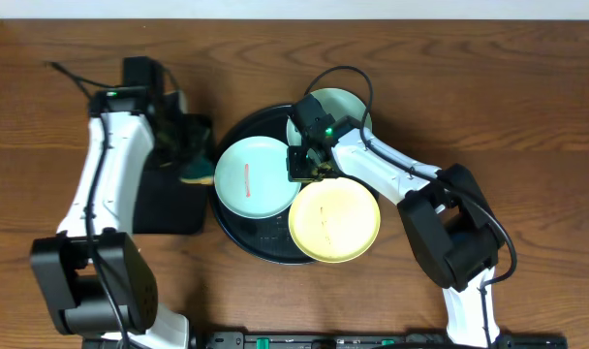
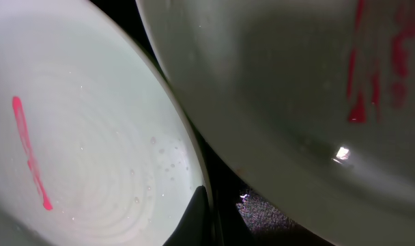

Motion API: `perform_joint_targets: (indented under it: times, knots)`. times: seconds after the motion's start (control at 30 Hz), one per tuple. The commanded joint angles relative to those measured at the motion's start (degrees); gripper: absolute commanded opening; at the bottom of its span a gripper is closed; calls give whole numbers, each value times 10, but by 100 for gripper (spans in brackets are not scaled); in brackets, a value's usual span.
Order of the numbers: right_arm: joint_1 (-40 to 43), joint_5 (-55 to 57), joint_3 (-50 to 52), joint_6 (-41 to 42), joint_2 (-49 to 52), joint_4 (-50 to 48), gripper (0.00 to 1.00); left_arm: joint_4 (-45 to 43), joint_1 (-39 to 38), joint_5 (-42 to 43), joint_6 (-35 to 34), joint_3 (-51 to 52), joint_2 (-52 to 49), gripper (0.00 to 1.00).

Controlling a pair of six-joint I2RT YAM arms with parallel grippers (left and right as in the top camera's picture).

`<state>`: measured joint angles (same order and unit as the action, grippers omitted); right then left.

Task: Clean dirty plates on tray and stack at the side
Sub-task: 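Carry the green sponge with the left gripper onto the left pale green plate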

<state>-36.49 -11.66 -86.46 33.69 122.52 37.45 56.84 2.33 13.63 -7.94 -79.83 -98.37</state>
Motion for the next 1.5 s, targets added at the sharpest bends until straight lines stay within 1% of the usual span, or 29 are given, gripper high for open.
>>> perform_joint_targets:
  times: [0.0,0.23,0.33,0.5,0.67,0.77,0.93,1.0,1.07,1.1,1.13,1.23,1.27,1.37,1.47]
  knots:
    - [4,2,-1,-10,18,7,1,-17,-37,7,-51,31,-1,7]
    - [4,2,-1,-10,18,7,1,-120,-76,5,-63,108,-26,7]
    - [4,2,-1,-10,18,7,1,-151,-90,5,-63,121,-45,7]
    - [4,2,-1,-10,18,7,1,-173,-110,5,-63,121,-80,7]
    - [4,2,-1,-10,18,7,1,-171,-127,8,-64,121,-114,7]
    - [4,2,-1,-10,18,7,1,-171,-132,41,-59,121,-117,7]
    - [4,2,-1,-12,18,7,1,-179,-134,142,19,121,-116,7]
    - [4,2,-1,-12,18,7,1,-182,-134,153,31,121,-116,7]
    - [4,2,-1,-12,18,7,1,-188,-134,134,30,121,-116,7]
    - [4,2,-1,-12,18,7,1,-193,-134,99,16,121,-116,8]
    - [4,2,-1,-12,18,7,1,-196,-134,62,-7,121,-116,7]
    - [4,2,-1,-12,18,8,1,-195,-133,-108,-116,121,-116,7]
    - [4,2,-1,-12,18,8,1,-194,-133,-145,-139,121,-116,7]
    - [4,2,-1,-12,18,7,1,-184,-134,-195,-171,120,-116,7]
    - [4,2,-1,-12,18,7,1,-162,-134,-208,-183,115,-116,7]
